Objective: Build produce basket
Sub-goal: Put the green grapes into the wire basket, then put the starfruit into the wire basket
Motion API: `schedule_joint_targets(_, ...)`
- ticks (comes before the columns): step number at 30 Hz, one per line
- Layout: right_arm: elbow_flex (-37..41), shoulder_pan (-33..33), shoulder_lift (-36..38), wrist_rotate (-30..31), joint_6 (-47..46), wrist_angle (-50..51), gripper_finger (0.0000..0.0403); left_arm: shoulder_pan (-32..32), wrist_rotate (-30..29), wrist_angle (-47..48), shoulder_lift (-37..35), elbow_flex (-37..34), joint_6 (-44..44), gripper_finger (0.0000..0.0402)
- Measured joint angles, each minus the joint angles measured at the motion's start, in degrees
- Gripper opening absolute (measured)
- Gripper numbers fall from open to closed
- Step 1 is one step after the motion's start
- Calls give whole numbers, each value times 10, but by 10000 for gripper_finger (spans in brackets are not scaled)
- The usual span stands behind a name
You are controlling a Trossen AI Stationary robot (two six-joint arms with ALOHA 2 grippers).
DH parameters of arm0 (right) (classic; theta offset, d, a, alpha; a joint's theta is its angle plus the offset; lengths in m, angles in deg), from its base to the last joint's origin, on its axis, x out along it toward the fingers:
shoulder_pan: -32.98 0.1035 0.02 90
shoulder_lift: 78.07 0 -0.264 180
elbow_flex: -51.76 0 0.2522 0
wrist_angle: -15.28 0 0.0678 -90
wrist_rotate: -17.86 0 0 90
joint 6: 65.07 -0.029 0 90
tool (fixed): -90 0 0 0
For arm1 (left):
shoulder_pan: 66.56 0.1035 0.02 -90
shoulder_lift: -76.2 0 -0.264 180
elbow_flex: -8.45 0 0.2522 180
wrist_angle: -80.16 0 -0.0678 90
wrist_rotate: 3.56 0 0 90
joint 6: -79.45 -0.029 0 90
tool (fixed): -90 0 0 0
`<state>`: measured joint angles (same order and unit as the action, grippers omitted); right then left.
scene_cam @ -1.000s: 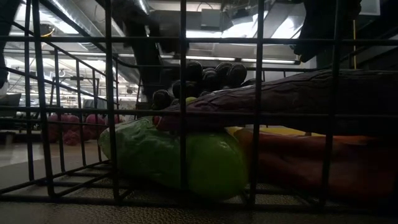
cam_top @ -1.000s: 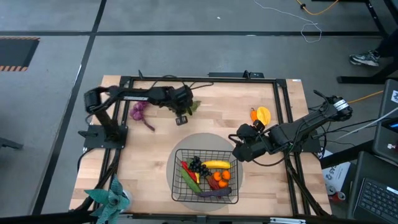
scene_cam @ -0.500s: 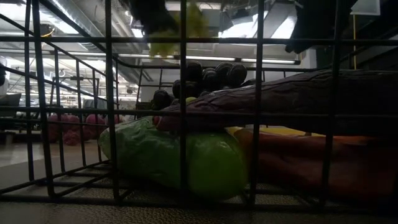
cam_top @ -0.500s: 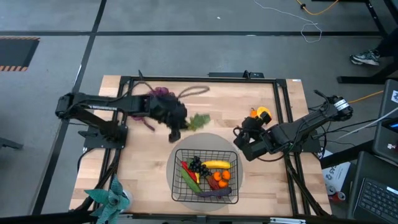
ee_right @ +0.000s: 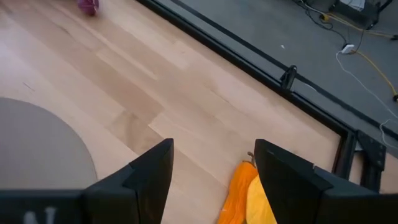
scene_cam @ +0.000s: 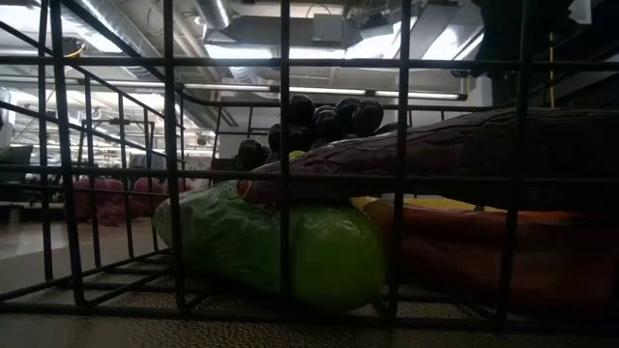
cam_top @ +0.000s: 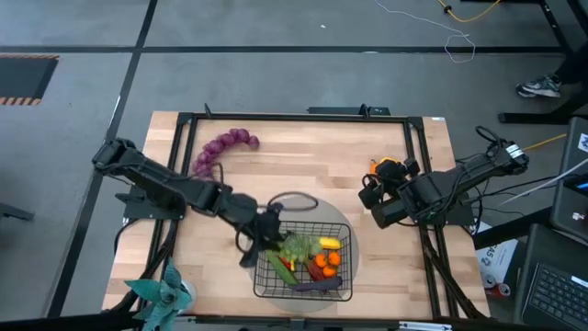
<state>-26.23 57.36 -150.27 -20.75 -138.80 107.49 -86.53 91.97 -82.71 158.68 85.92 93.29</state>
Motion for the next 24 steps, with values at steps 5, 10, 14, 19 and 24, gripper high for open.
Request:
schedule_joint_targets(5,0,0,0,-4,0,-17,226,-26,-1,-42,20,0,23,94)
schedule_joint_targets(10,0,0,0,-10,2,-24,226,-27,-20,-44,20,0,41,149)
schedule_joint_targets(14,0,0,0,-20,2,-24,226,-24,-20,-44,15,0,53,167)
schedule_joint_targets(19,0,0,0,-21,2,-24,226,-14,48,-30,10,0,137,168)
schedule_joint_targets(24,0,0,0,-21,3,-24,226,-4,42,-18,11,0,157,170)
